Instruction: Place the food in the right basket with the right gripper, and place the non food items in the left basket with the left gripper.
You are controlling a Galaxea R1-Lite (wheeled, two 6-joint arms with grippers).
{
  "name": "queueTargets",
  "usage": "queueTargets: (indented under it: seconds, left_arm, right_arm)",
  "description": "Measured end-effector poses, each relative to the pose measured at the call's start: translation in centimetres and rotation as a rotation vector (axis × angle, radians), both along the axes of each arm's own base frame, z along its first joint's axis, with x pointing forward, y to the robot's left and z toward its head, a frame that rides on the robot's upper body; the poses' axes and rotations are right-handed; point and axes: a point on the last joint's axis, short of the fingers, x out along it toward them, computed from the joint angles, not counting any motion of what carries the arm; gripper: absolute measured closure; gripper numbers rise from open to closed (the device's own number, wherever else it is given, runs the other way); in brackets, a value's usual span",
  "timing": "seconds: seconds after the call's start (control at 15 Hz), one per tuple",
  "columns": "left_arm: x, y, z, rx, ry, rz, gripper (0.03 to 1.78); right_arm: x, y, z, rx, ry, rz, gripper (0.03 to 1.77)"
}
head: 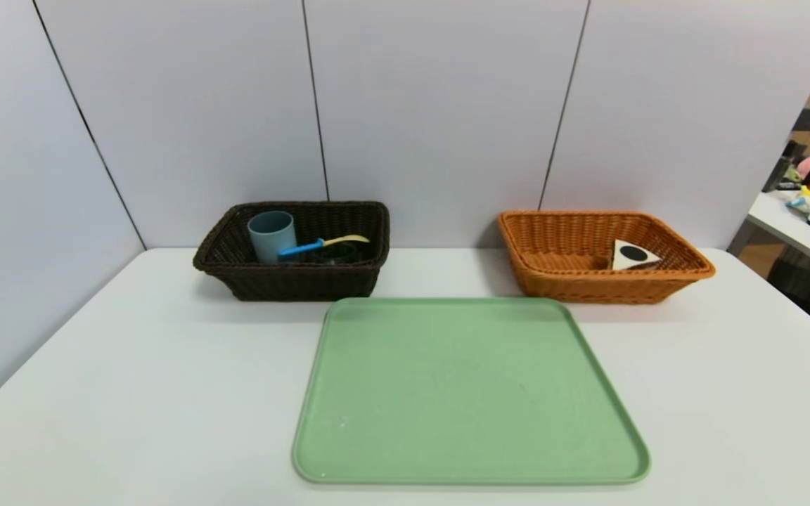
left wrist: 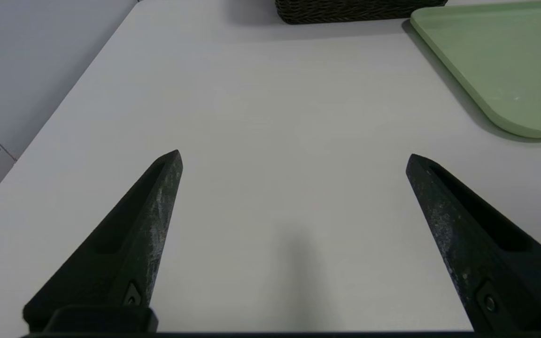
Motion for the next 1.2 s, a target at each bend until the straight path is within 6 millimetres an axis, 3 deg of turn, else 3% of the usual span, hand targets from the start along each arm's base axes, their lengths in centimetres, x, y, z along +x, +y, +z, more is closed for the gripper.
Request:
queueTargets:
  seconds: [1.2]
  left_arm:
    - [0.43, 0.08, -0.64, -0.002, -0.022, 0.032, 0.12]
  right_arm:
    - [0.05, -0.09, -0.43, 0.063, 0.043, -0.035, 0.1]
